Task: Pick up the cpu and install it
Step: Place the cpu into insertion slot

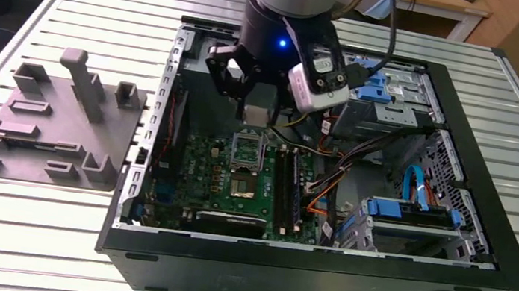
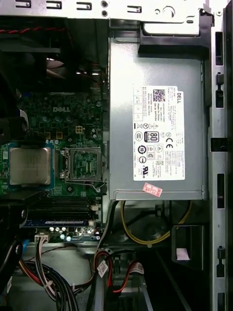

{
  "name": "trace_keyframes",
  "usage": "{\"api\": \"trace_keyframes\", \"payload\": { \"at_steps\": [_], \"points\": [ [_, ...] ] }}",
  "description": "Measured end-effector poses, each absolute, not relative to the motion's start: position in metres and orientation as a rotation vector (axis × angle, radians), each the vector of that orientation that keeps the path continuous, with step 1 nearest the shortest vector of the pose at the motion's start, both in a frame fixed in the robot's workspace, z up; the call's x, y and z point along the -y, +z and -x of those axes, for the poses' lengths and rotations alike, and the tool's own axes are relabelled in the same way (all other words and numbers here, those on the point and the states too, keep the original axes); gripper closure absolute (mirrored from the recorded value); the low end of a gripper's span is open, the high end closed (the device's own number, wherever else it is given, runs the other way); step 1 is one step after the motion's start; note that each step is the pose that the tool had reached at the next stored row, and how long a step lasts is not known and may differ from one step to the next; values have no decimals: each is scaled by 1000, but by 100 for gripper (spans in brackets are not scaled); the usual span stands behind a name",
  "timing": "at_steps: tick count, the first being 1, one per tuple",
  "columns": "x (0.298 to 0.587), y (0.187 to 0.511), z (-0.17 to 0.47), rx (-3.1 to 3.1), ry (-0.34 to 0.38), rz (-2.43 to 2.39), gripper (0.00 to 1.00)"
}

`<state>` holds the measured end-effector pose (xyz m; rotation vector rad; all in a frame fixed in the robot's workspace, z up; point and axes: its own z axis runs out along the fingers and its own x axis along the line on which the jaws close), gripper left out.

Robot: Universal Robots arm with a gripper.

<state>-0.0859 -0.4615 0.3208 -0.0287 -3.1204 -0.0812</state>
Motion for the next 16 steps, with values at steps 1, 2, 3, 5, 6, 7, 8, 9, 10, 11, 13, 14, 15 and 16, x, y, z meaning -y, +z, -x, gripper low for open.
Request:
{"api": "trace_keyframes", "payload": {
  "at_steps": [1, 2, 3, 5, 6, 7, 8, 9, 10, 11, 13, 14, 15, 16],
  "points": [
    [462, 320, 85, 3120, -81, 29, 53],
    [462, 319, 85, 3120, -81, 29, 53],
    [462, 318, 84, 3120, -81, 29, 53],
    [462, 318, 84, 3120, -81, 29, 53],
    [462, 318, 84, 3120, -81, 29, 53],
    [462, 318, 84, 3120, -81, 29, 53],
    [462, 318, 84, 3120, -81, 29, 53],
    [462, 318, 84, 3120, -81, 29, 53],
    [462, 318, 84, 3120, -81, 29, 53],
    [462, 318, 84, 3120, -81, 29, 53],
    [462, 317, 84, 3120, -81, 29, 53],
    [462, 317, 84, 3120, -81, 29, 53],
    [462, 317, 84, 3120, -81, 29, 53],
    [462, 317, 84, 3120, -81, 29, 53]
  ]
}}
